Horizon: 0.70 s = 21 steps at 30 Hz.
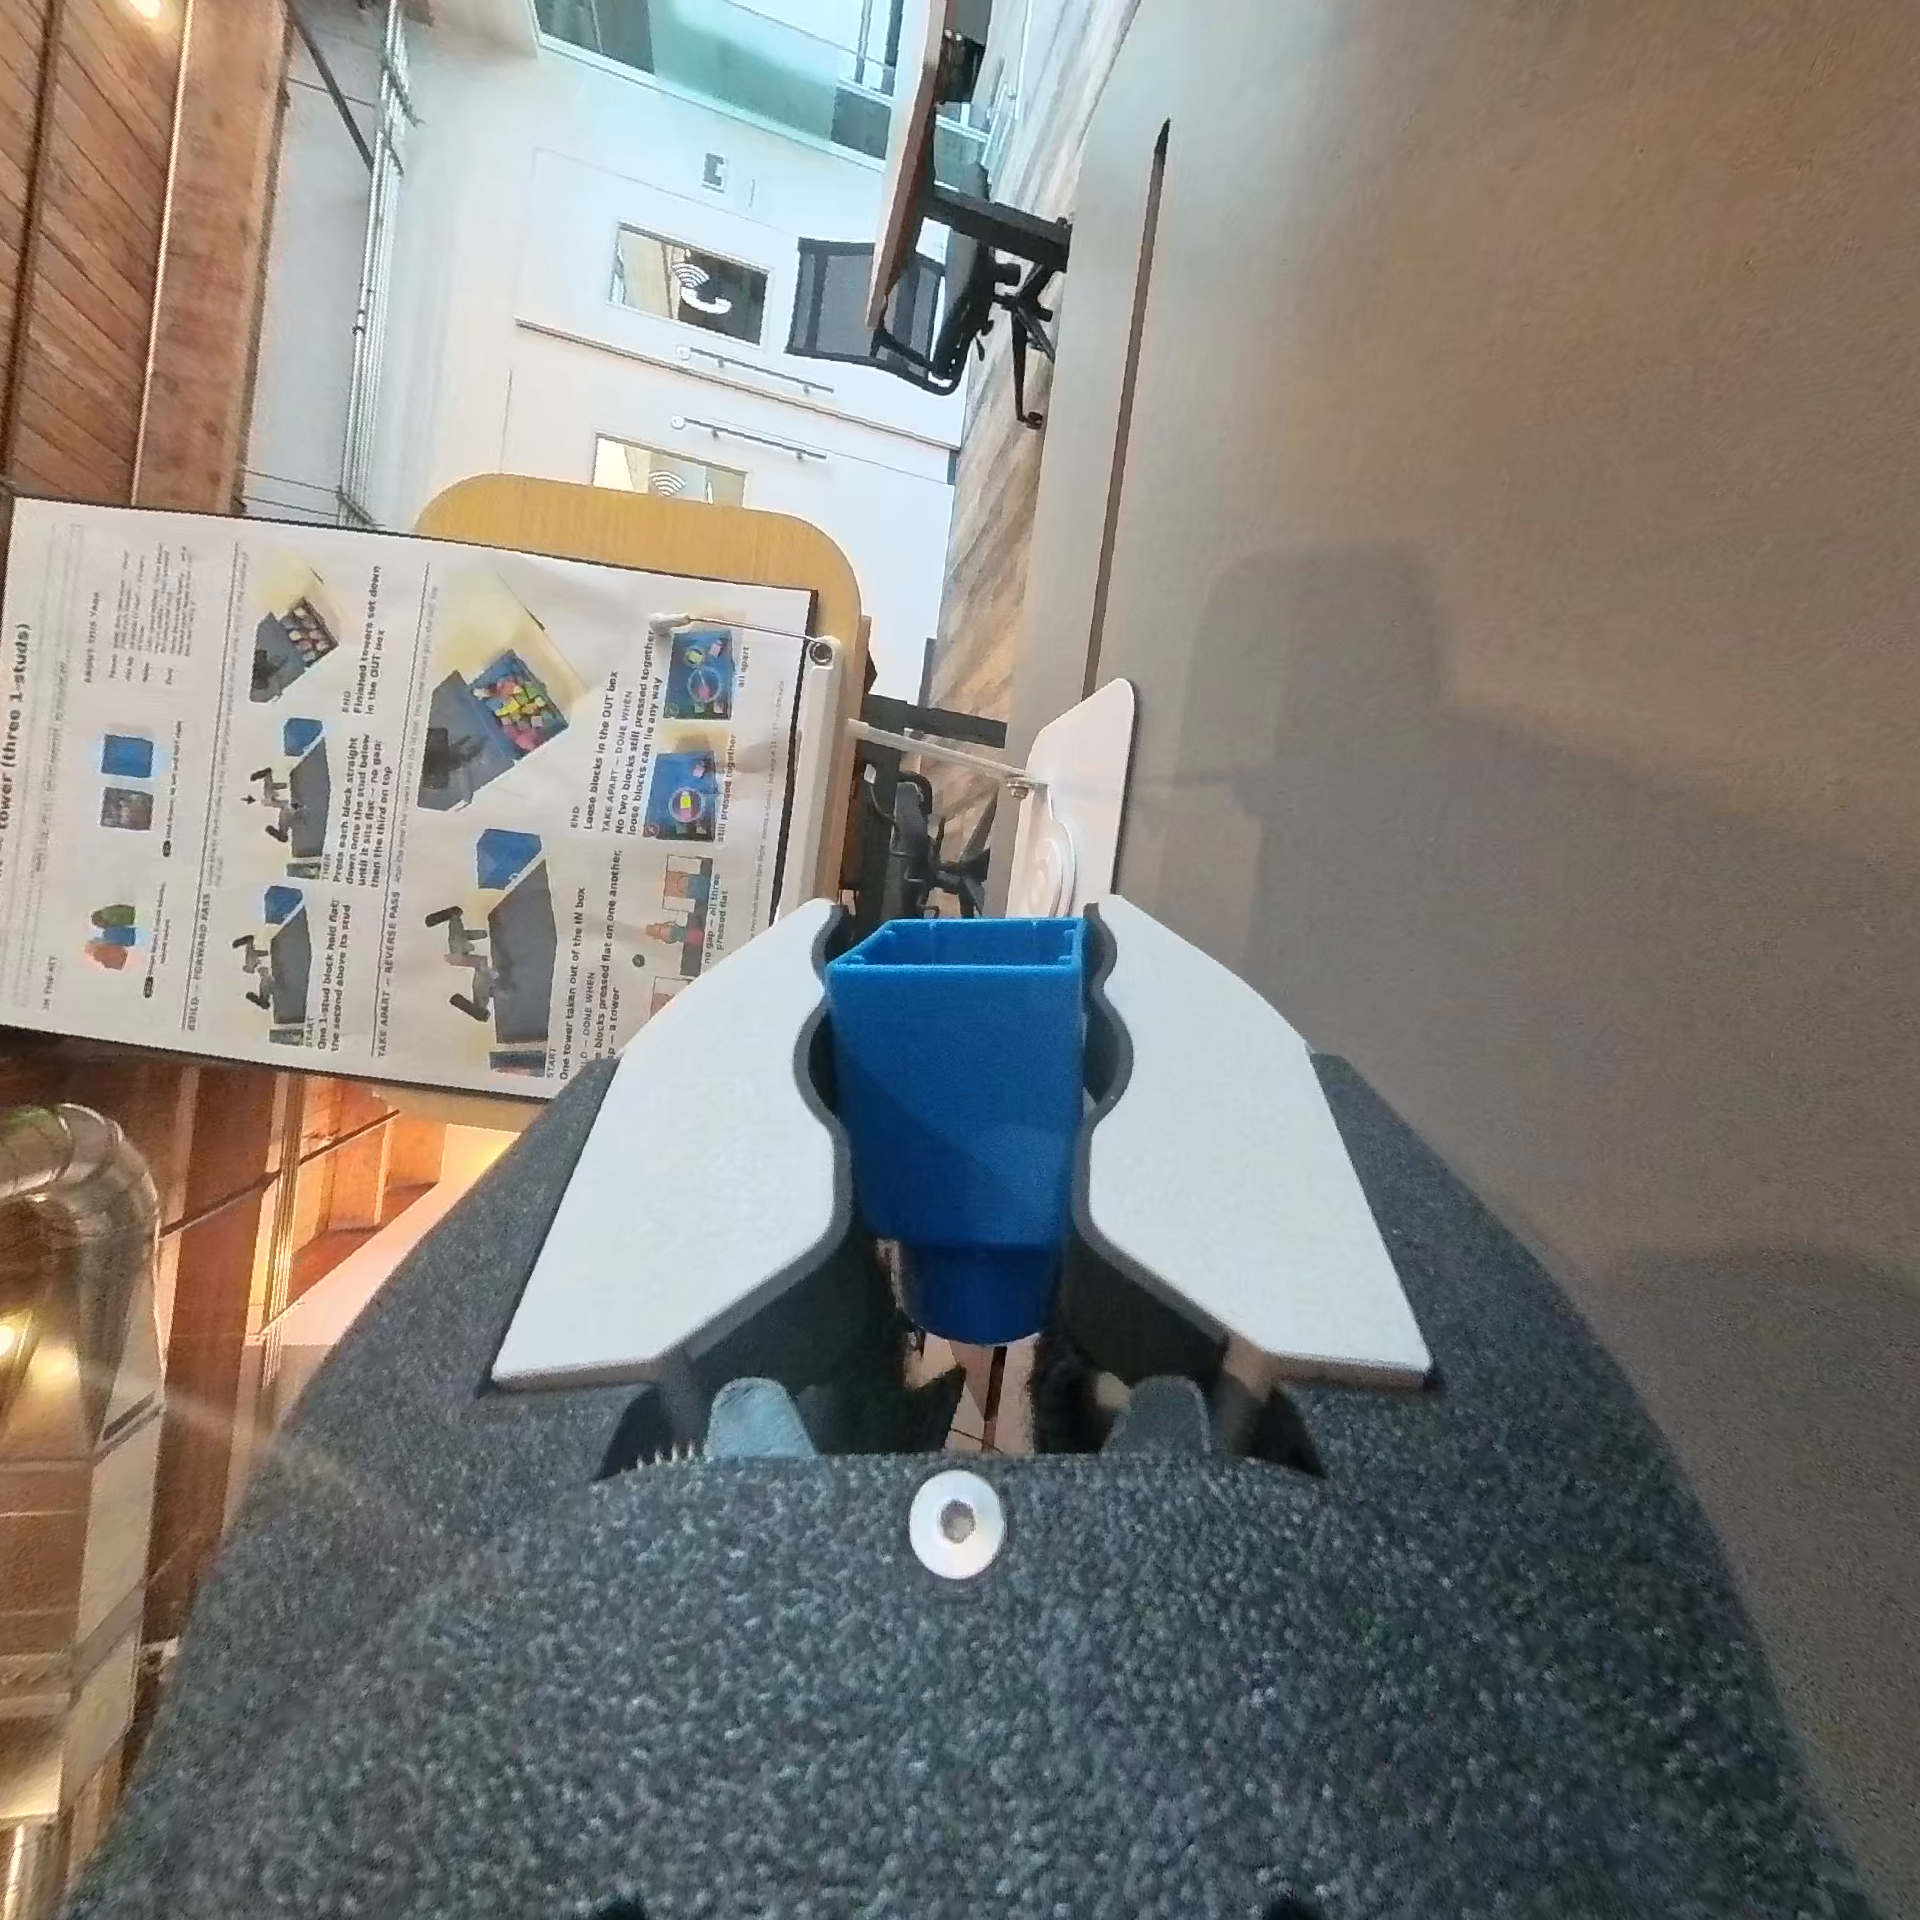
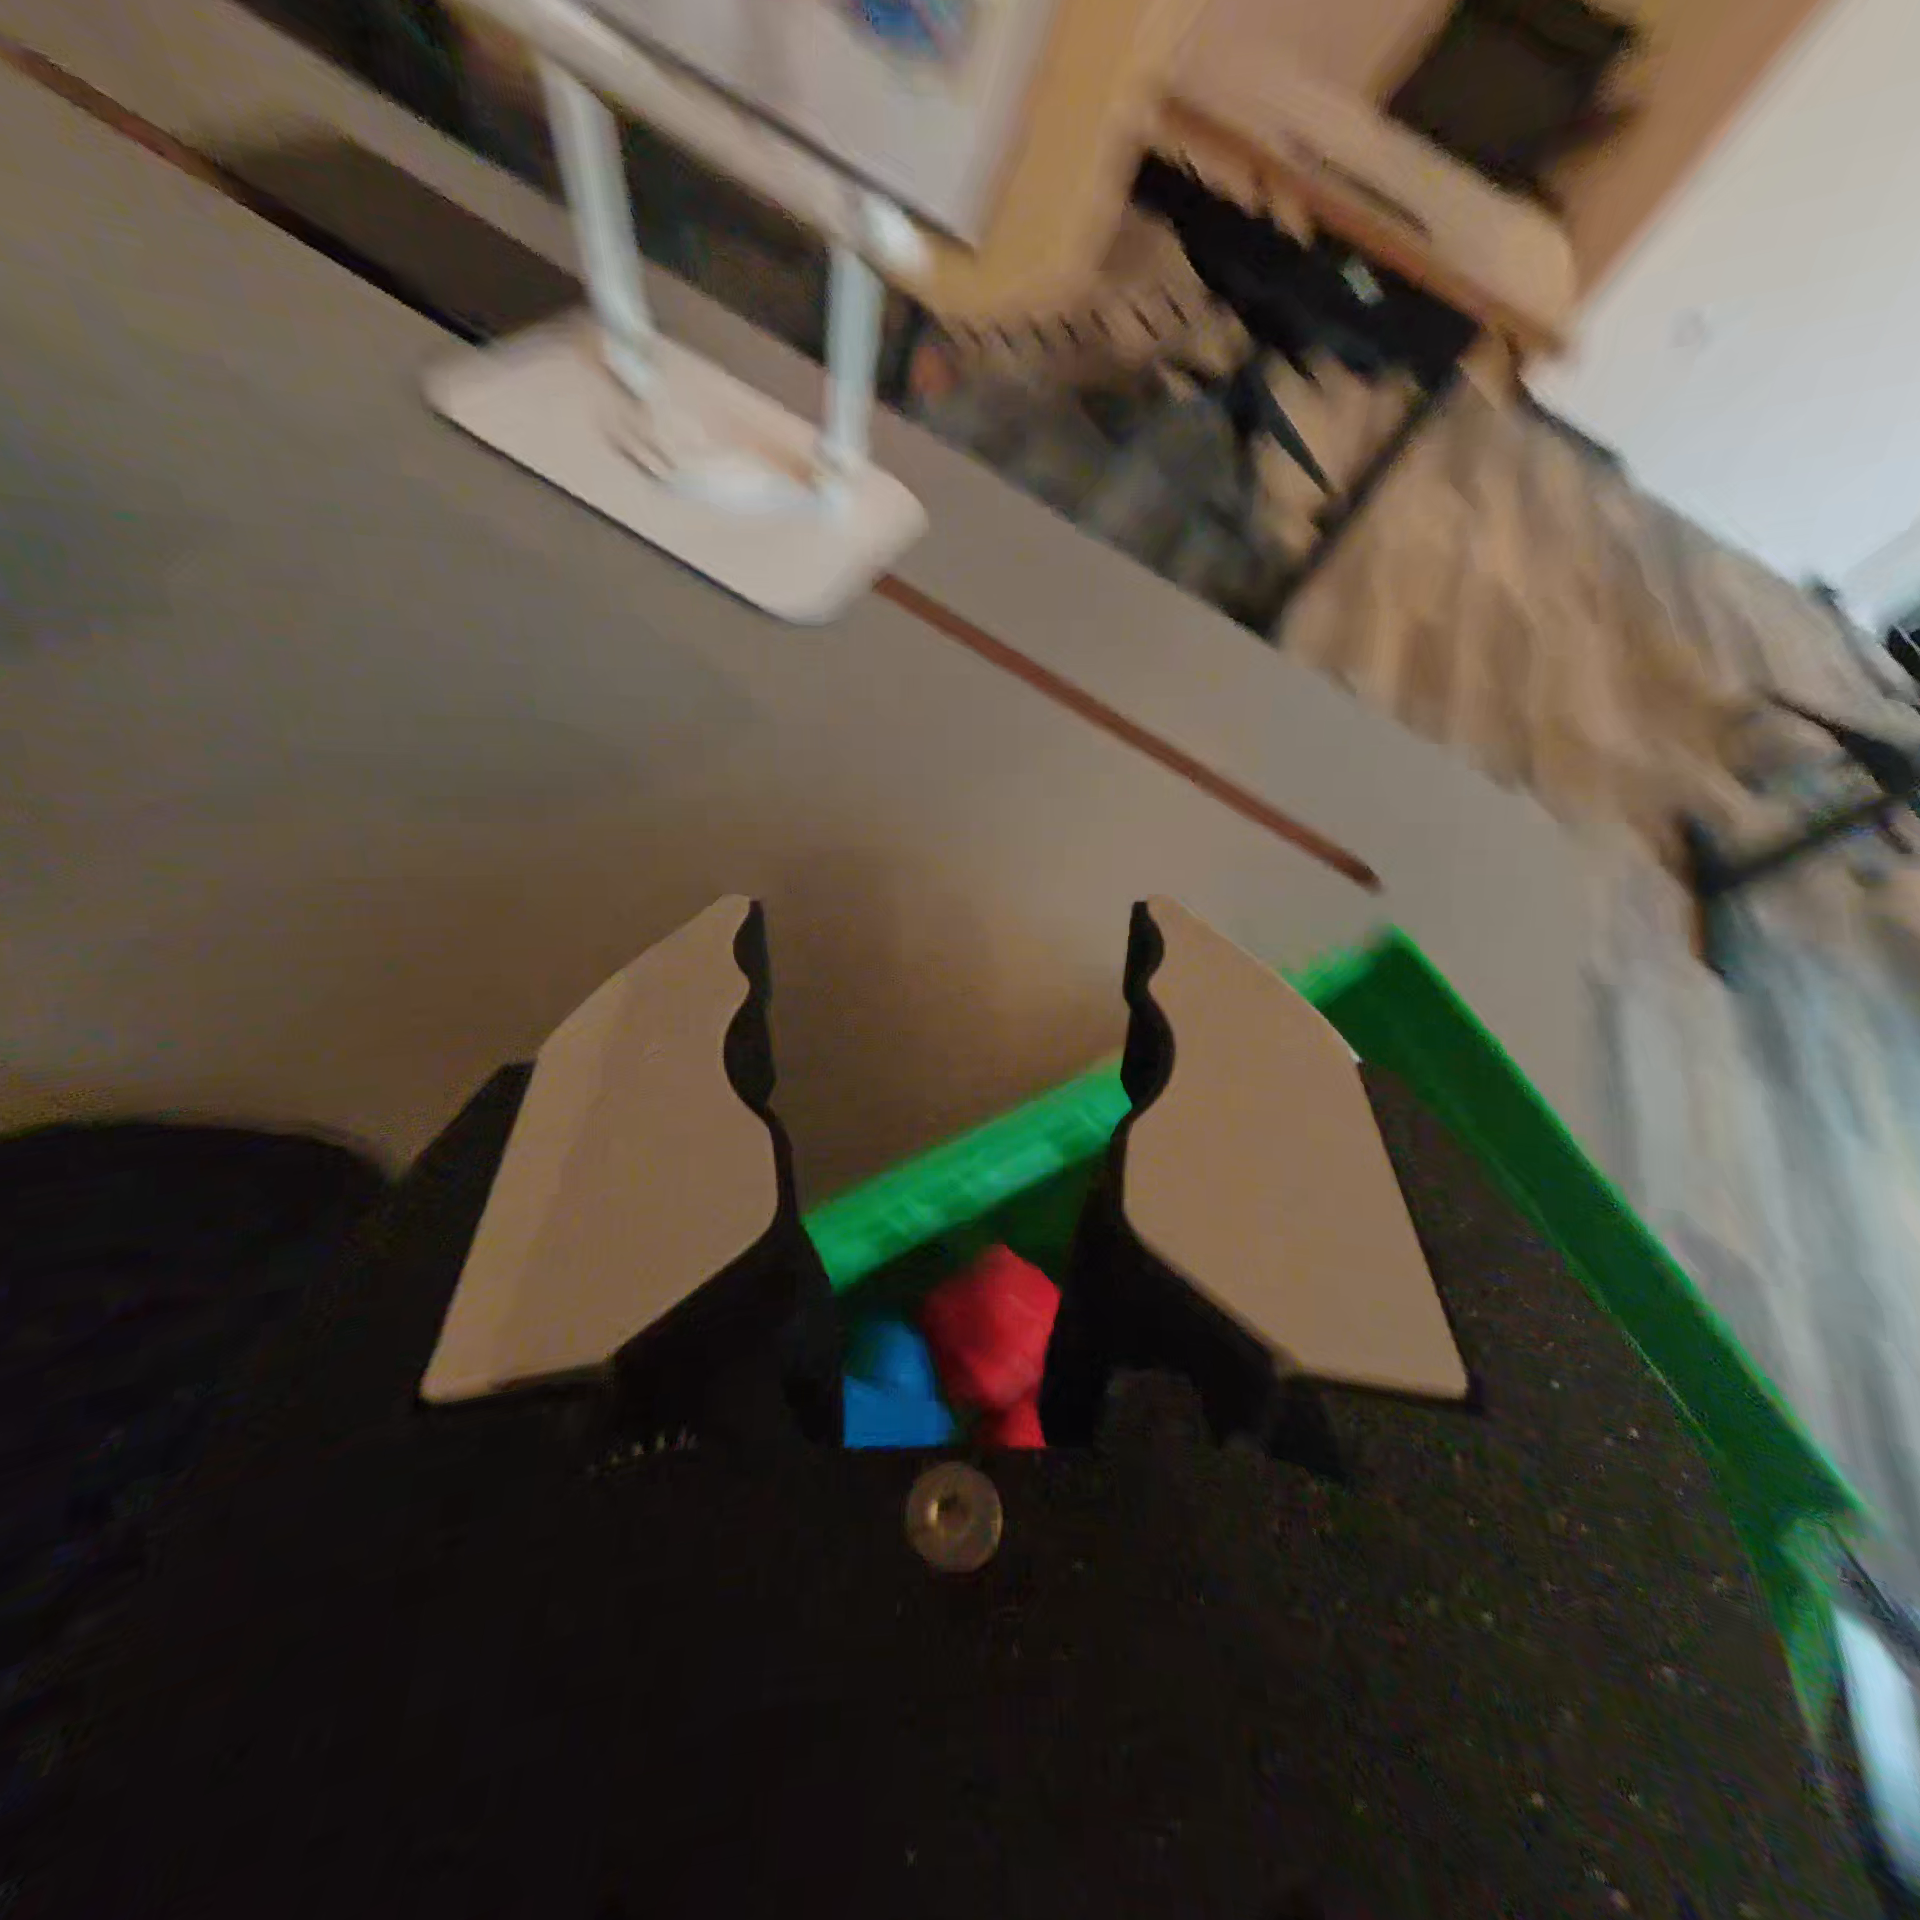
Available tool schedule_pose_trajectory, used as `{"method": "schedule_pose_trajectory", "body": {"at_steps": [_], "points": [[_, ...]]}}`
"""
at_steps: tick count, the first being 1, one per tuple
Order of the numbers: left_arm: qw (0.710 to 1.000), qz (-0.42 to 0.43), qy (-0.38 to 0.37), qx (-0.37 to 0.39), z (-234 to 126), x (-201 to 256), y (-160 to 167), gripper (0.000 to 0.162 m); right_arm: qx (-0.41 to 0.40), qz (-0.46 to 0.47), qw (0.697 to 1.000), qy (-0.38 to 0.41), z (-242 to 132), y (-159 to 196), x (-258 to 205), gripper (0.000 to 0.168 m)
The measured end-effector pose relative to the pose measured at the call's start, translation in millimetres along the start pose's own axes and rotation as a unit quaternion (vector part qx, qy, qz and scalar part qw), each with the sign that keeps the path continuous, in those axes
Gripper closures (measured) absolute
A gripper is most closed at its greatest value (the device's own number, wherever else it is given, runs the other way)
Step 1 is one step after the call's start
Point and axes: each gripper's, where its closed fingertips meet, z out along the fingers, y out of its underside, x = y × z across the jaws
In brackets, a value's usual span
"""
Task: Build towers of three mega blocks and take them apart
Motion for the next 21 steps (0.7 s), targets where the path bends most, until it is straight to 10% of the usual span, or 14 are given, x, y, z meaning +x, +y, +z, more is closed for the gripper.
{"method": "schedule_pose_trajectory", "body": {"at_steps": [10, 21], "points": [[1.000, 0.015, -0.017, 0.005, -1.0, -2.2, -3.4, 0.120, 0.160, 0.073, 0.922, -0.344, 26.3, -88.1, -232.0, 0.100], [0.999, 0.025, -0.013, 0.019, -2.0, 3.4, -13.4, 0.120, 0.132, 0.062, 0.905, -0.400, 58.5, -95.1, -286.7, 0.117]]}}
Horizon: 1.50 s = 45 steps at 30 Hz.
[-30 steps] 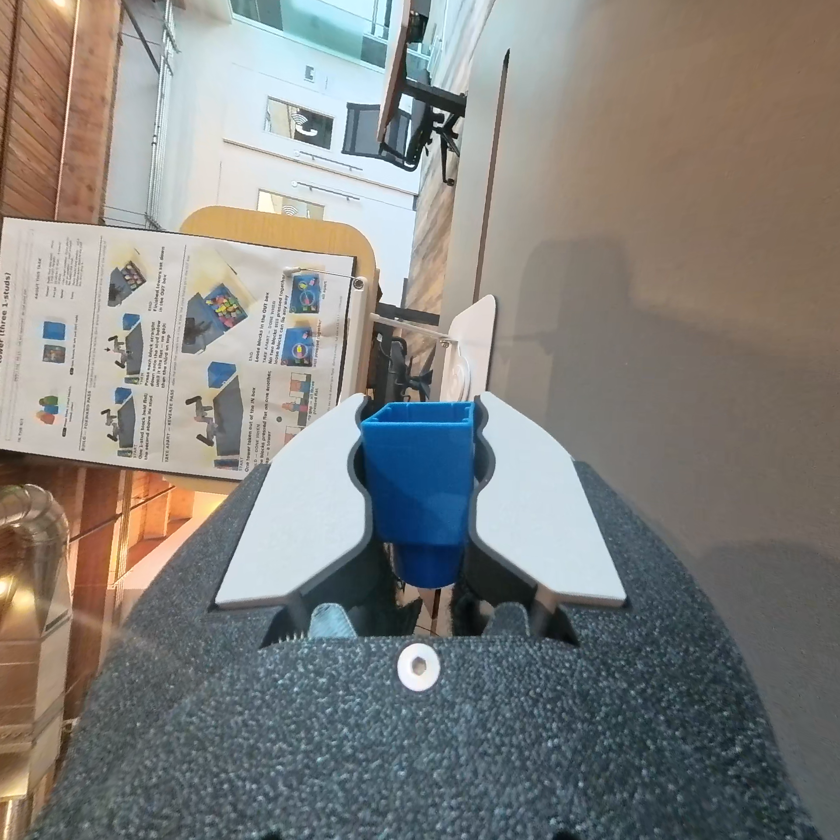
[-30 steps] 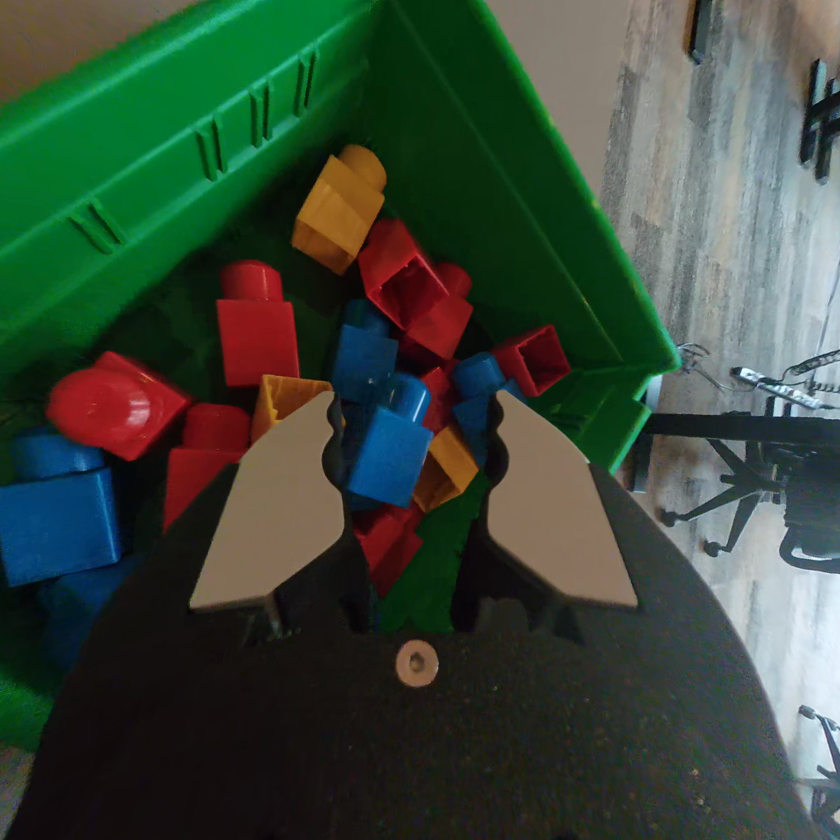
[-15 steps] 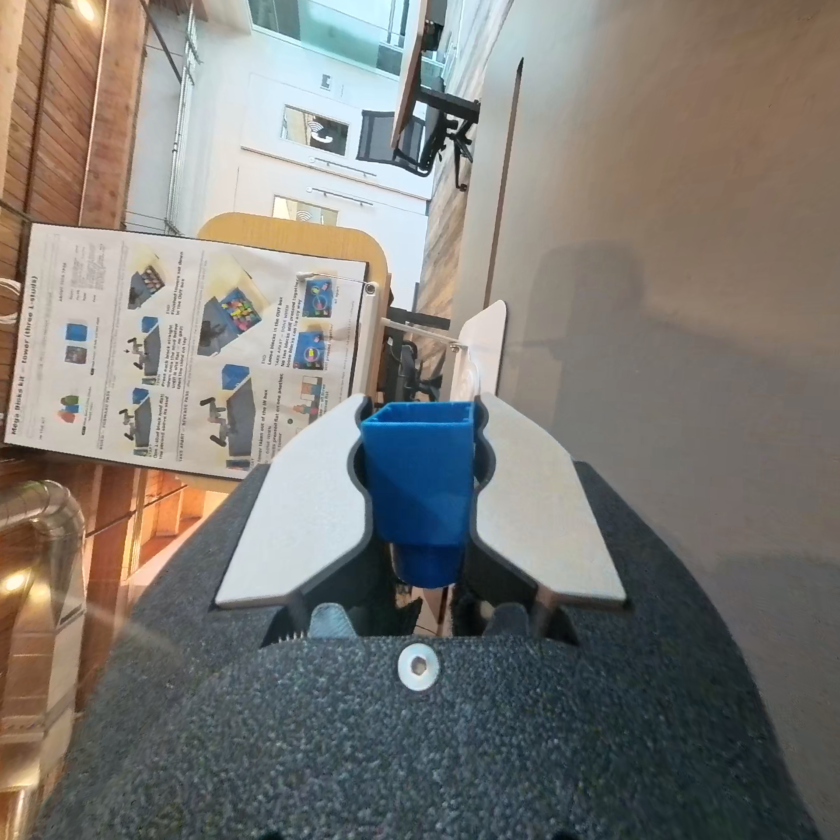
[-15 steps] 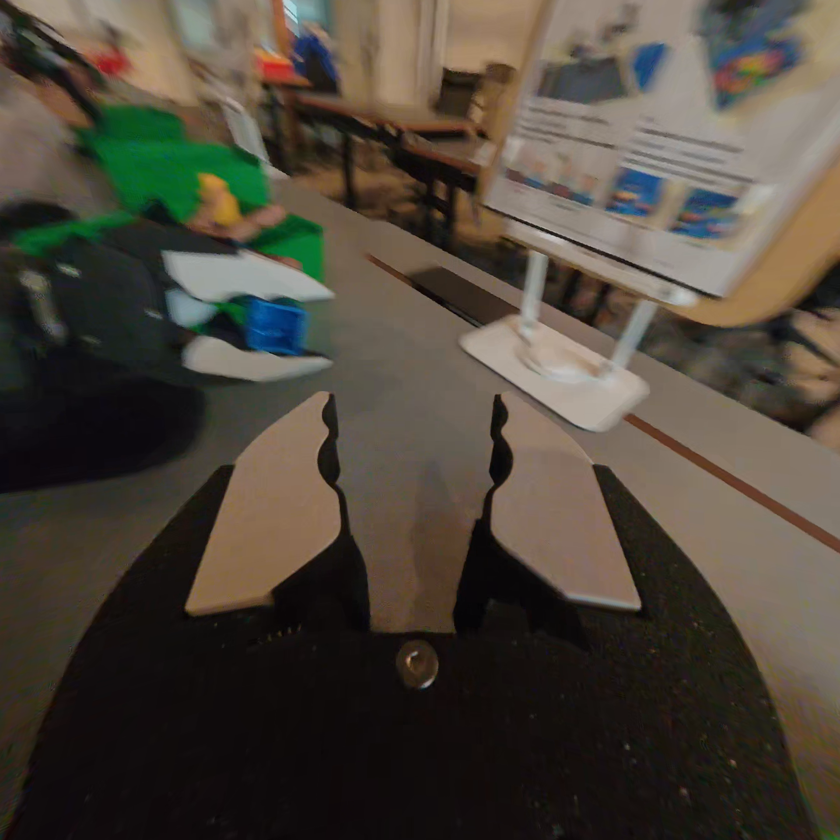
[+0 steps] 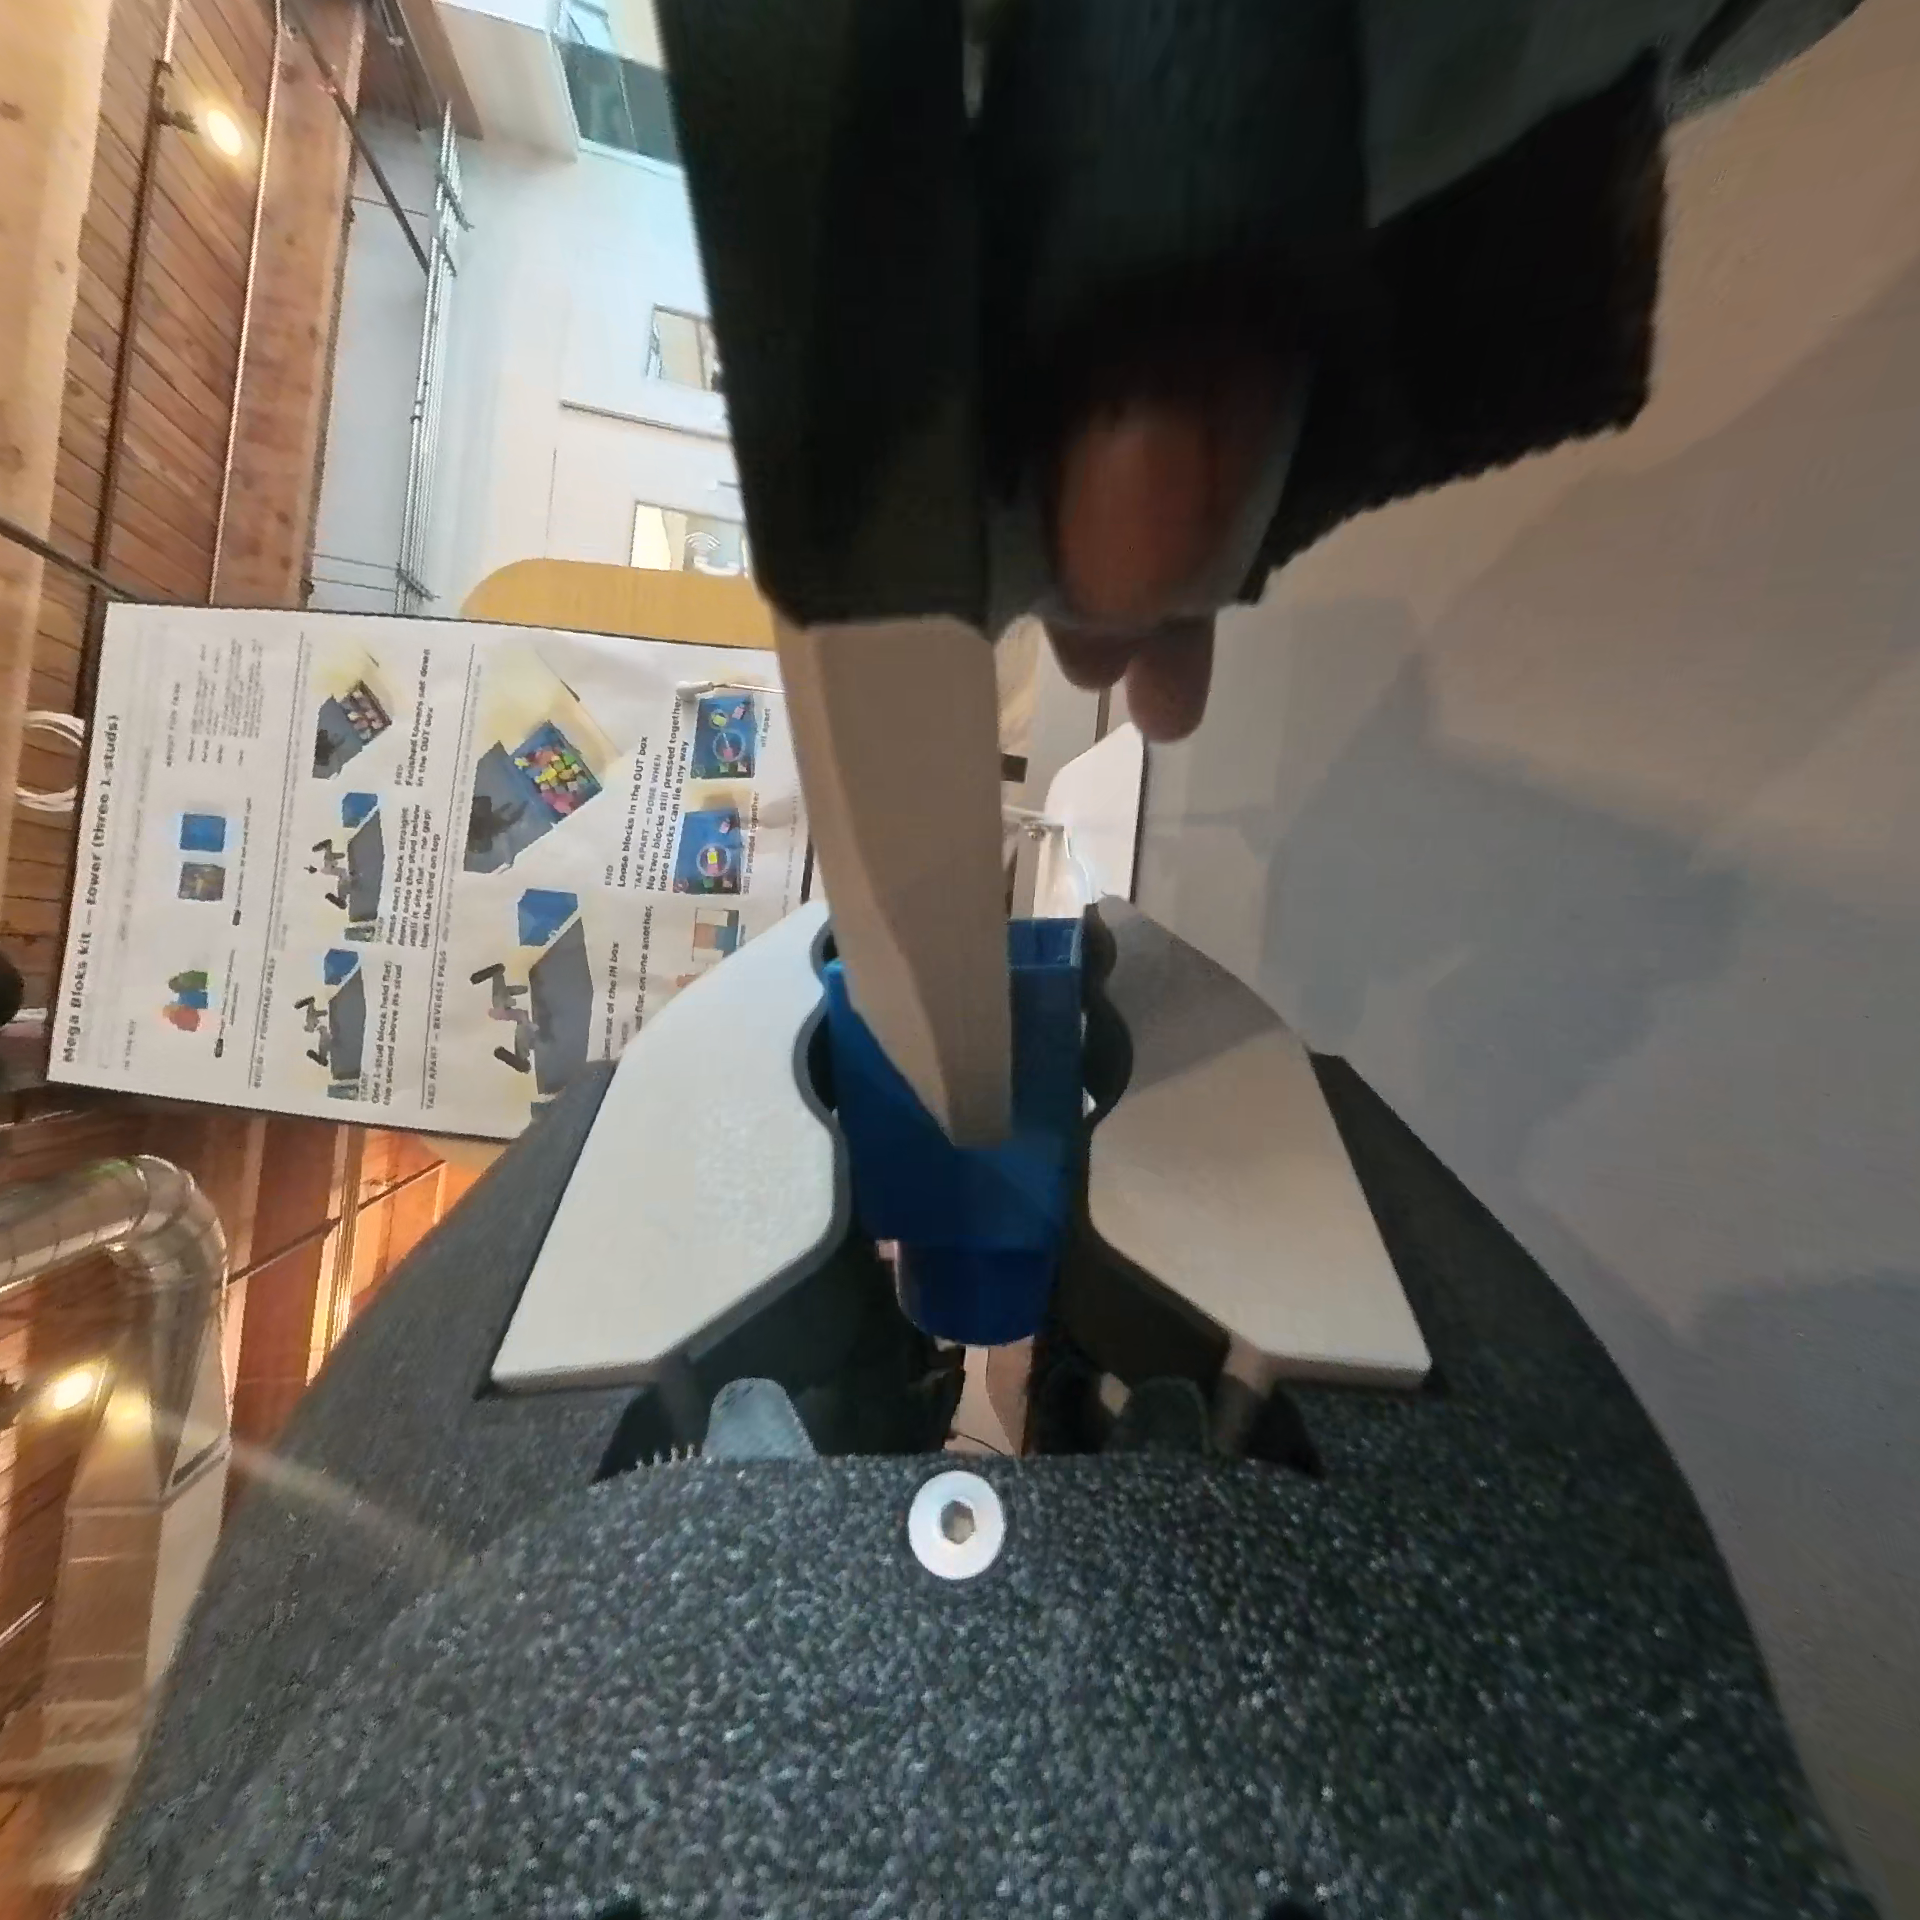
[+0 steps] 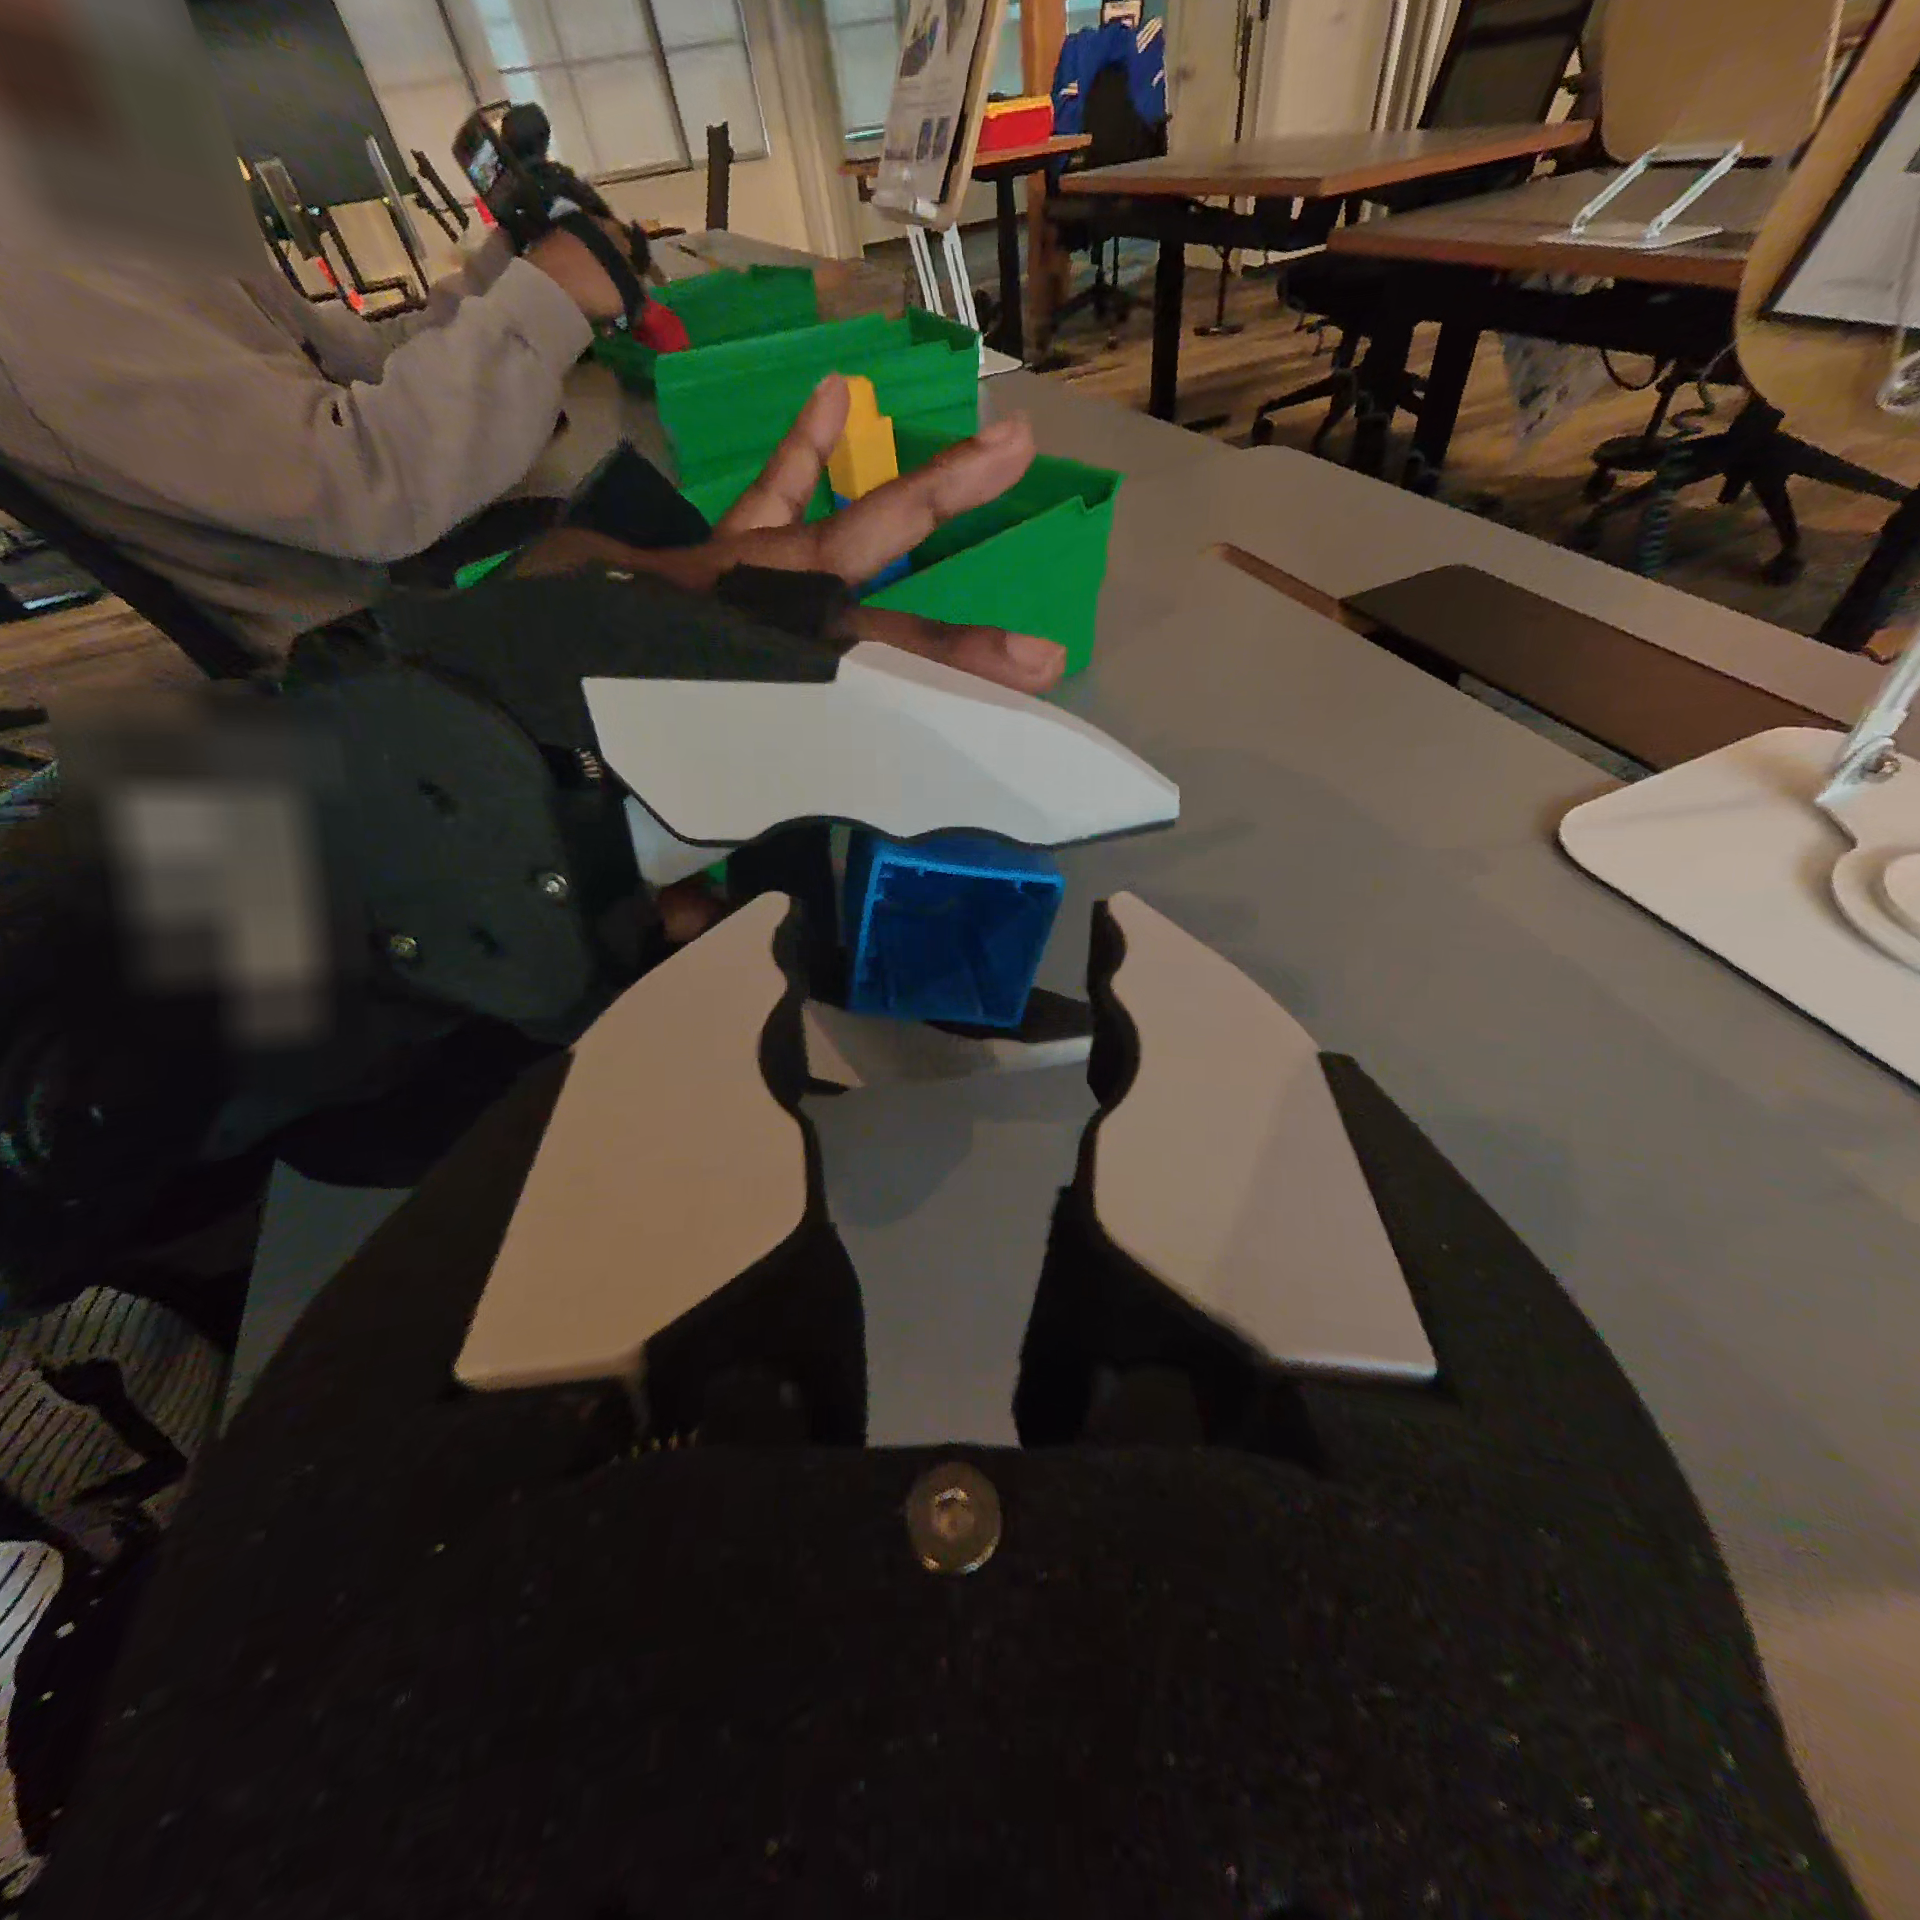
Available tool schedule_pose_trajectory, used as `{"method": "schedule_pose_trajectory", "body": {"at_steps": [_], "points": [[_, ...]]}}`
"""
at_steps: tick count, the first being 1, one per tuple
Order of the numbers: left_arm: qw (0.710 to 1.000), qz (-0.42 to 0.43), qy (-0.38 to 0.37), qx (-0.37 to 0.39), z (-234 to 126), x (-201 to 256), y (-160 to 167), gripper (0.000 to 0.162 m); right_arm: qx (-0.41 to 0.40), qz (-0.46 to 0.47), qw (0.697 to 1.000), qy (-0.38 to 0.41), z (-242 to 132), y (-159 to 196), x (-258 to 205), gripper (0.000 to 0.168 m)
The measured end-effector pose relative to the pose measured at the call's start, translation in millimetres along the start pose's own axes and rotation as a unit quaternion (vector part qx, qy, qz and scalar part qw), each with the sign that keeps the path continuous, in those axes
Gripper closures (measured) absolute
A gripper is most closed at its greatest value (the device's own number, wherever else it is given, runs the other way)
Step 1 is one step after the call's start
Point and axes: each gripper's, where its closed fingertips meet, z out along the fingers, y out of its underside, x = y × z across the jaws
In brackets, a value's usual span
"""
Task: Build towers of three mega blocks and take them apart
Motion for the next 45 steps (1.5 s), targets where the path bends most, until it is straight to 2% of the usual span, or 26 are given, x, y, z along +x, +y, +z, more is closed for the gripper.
{"method": "schedule_pose_trajectory", "body": {"at_steps": [1, 4, 6, 10, 16, 19, 23, 25, 28, 31, 37, 45], "points": [[1.000, 0.000, 0.002, 0.003, -0.1, 1.0, -1.8, 0.120, 0.000, -0.002, 1.000, -0.003, 1.5, 0.6, -1.4, 0.126], [1.000, -0.007, 0.001, 0.014, -1.0, 1.7, -6.4, 0.120, 0.007, -0.011, 1.000, 0.002, -0.2, 0.3, -0.9, 0.129], [0.999, -0.041, 0.000, 0.030, -1.8, -0.8, -11.2, 0.121, 0.015, -0.012, 1.000, 0.000, -5.1, -2.9, -2.1, 0.132], [0.992, -0.118, -0.003, 0.053, -4.8, -9.8, -12.9, 0.108, 0.028, -0.030, 0.999, 0.033, -22.2, -11.7, 6.1, 0.132], [0.966, -0.241, -0.006, 0.091, -10.4, -21.8, -9.3, 0.078, 0.025, -0.063, 0.991, 0.118, -67.1, -17.6, 25.2, 0.132], [0.947, -0.302, 0.002, 0.112, -13.3, -27.1, -8.7, 0.074, 0.006, -0.084, 0.978, 0.193, -111.8, -14.6, 39.6, 0.132], [0.924, -0.358, 0.006, 0.133, -16.5, -34.6, -7.5, 0.074, -0.041, -0.090, 0.946, 0.310, -197.1, 1.2, 60.4, 0.131], [0.916, -0.376, 0.008, 0.143, -17.6, -37.0, -8.0, 0.075, -0.088, -0.076, 0.919, 0.378, -248.0, 19.7, 71.3, 0.131], [0.912, -0.385, 0.004, 0.141, -17.3, -39.2, -5.4, 0.076, -0.171, -0.043, 0.857, 0.484, -325.9, 55.3, 84.3, 0.131], [0.912, -0.385, 0.003, 0.139, -16.9, -39.2, -4.7, 0.076, -0.206, -0.005, 0.814, 0.543, -374.7, 85.2, 87.4, 0.131], [0.910, -0.391, 0.000, 0.135, -16.1, -39.6, -1.4, 0.077, -0.259, 0.012, 0.774, 0.577, -393.9, 129.8, 94.7, 0.131], [0.909, -0.396, -0.006, 0.131, -16.4, -41.3, 3.8, 0.080, -0.299, 0.011, 0.750, 0.589, -392.3, 165.7, 113.5, 0.130]]}}
